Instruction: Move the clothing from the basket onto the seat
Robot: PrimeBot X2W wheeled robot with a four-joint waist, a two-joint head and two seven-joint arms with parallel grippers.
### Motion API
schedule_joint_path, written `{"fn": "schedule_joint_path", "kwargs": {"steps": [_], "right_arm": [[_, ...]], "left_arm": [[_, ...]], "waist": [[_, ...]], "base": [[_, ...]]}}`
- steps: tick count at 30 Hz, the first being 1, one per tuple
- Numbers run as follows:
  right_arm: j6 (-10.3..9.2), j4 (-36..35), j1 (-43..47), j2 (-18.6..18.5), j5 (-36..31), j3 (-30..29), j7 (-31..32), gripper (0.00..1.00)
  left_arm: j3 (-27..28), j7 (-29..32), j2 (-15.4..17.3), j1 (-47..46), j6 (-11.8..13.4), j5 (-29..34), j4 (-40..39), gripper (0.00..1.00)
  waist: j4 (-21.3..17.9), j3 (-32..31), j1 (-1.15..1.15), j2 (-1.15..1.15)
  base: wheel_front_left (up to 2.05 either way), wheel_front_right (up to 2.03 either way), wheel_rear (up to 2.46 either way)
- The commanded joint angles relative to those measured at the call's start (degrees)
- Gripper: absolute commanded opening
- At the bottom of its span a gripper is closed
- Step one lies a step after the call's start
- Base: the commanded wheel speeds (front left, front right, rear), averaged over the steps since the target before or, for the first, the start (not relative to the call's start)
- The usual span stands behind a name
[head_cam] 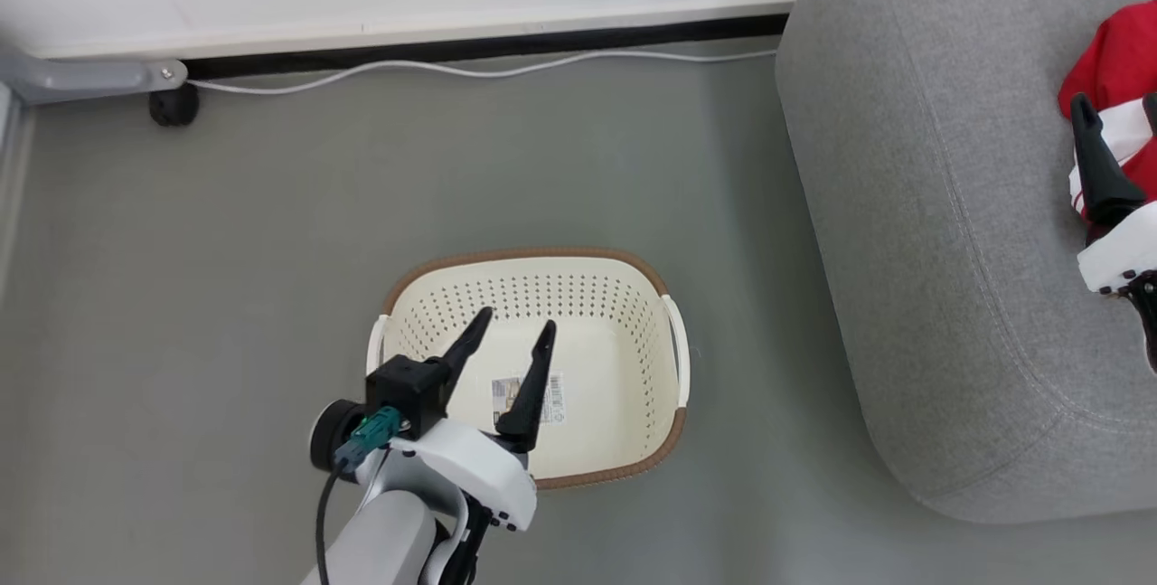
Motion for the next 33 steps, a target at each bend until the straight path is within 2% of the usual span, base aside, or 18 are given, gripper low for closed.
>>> {"fn": "schedule_joint_path", "kwargs": {"steps": [1,6,15,22,29,33], "right_arm": [[0.16,-1.65,1.94,-0.82,-0.19,-0.13,-0.79,1.0],[0.16,-5.09,4.83,1.94,-3.79,-2.78,-0.81,1.0],[0.16,-10.56,11.57,7.22,-12.08,-9.35,-0.82,1.0],[0.16,-14.58,18.58,11.92,-18.19,-13.58,-0.83,1.0],[0.16,-16.99,24.47,15.05,-21.7,-15.69,-0.83,1.0],[0.16,-19.46,27.21,16.39,-24.01,-17.01,-0.83,1.0]], "left_arm": [[2.71,-0.35,0.25,0.32,0.64,0.79,-1.76,1.0],[9.74,-0.35,0.25,3.79,1.52,3.54,-3.87,1.0],[20.26,-0.35,0.25,8.4,1.33,7.79,-7.09,1.0],[27.13,-0.35,0.25,12.29,2.72,11.02,-10.47,1.0],[31.54,-0.35,0.25,16.11,3.92,13.1,-12.82,1.0],[32.89,-0.35,0.25,17.99,3.6,13.81,-13.12,1.0]], "waist": [[1.55,-2.0,0.0,0.0],[2.99,-5.07,0.0,0.0],[4.63,-9.33,0.0,0.0],[5.23,-12.36,0.0,0.0],[4.94,-14.74,0.0,0.0],[4.75,-15.51,0.0,0.0]], "base": [[0.0,0.0,0.0],[0.0,0.0,0.0],[0.0,0.0,0.0],[0.0,0.0,0.0],[0.0,0.0,0.0],[0.0,0.0,0.0]]}}
